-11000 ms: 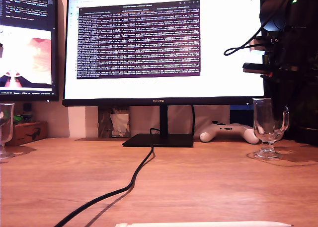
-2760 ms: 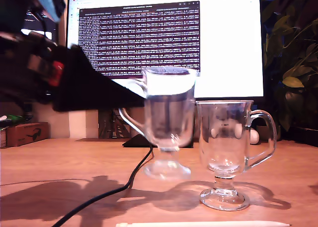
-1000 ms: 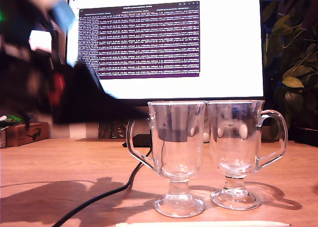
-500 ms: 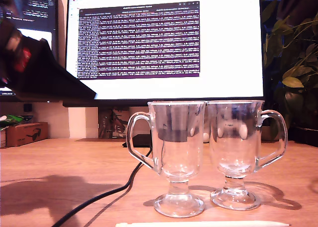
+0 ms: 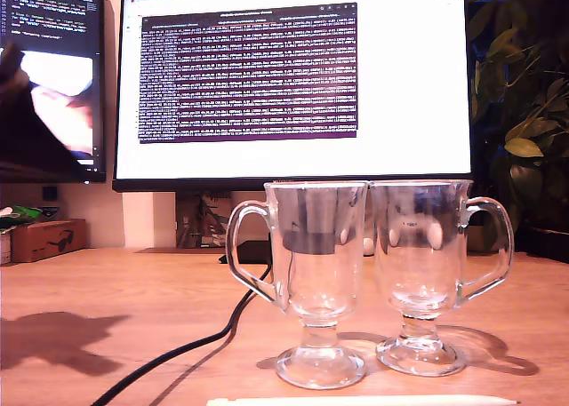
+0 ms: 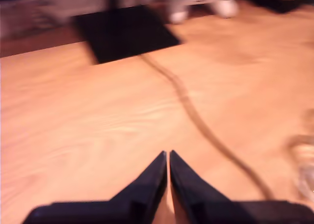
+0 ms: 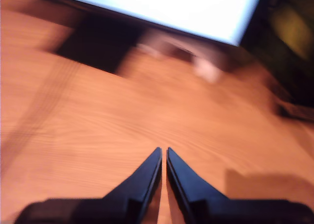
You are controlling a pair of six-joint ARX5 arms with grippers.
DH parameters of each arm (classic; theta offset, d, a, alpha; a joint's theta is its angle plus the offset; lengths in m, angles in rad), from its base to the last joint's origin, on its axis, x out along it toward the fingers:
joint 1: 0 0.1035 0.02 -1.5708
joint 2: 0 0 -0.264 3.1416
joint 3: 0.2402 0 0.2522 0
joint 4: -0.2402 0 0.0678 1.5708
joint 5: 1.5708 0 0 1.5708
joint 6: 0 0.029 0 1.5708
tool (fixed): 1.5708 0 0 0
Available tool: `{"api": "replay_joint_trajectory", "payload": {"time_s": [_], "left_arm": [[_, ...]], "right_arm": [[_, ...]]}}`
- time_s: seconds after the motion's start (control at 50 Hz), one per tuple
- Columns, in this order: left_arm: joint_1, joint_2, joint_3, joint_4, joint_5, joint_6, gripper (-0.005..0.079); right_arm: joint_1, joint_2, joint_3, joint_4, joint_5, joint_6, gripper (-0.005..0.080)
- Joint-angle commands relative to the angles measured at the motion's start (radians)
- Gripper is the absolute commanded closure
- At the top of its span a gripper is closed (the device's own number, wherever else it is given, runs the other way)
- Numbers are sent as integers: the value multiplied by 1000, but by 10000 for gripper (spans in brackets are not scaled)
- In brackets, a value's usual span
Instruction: Pick the small glass cups in front of you with each of your hands, and place them behind the white pen
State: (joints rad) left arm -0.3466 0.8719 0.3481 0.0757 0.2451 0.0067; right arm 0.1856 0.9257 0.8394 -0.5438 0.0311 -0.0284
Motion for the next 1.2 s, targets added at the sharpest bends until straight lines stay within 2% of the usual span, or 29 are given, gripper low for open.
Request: {"api": "replay_joint_trajectory", "payload": {"time_s": [0.0, 0.1, 0.32, 0.48, 0.6, 0.74, 0.98, 1.18], "left_arm": [[20, -3, -16, 23, -24, 1, 761], [60, -3, -52, 98, -48, 1, 761], [166, -14, -172, 240, -50, -31, 761], [179, -55, -255, 327, -72, -34, 761], [179, -97, -318, 360, -122, -43, 761], [179, -163, -375, 341, -207, -61, 761], [179, -282, -374, 201, -236, -51, 762], [179, -419, -374, 78, -296, -25, 762]], "right_arm": [[-49, -27, -92, 64, -23, -6, 752], [-122, -67, -180, 195, -53, 7, 752], [-251, -97, -276, 383, -64, 39, 752], [-289, -100, -348, 550, -93, 67, 752], [-297, -100, -400, 579, -100, 57, 752], [-305, -103, -463, 666, -103, 103, 752], [-297, -132, -565, 745, -114, 106, 752], [-297, -207, -657, 830, -122, 108, 752]]}}
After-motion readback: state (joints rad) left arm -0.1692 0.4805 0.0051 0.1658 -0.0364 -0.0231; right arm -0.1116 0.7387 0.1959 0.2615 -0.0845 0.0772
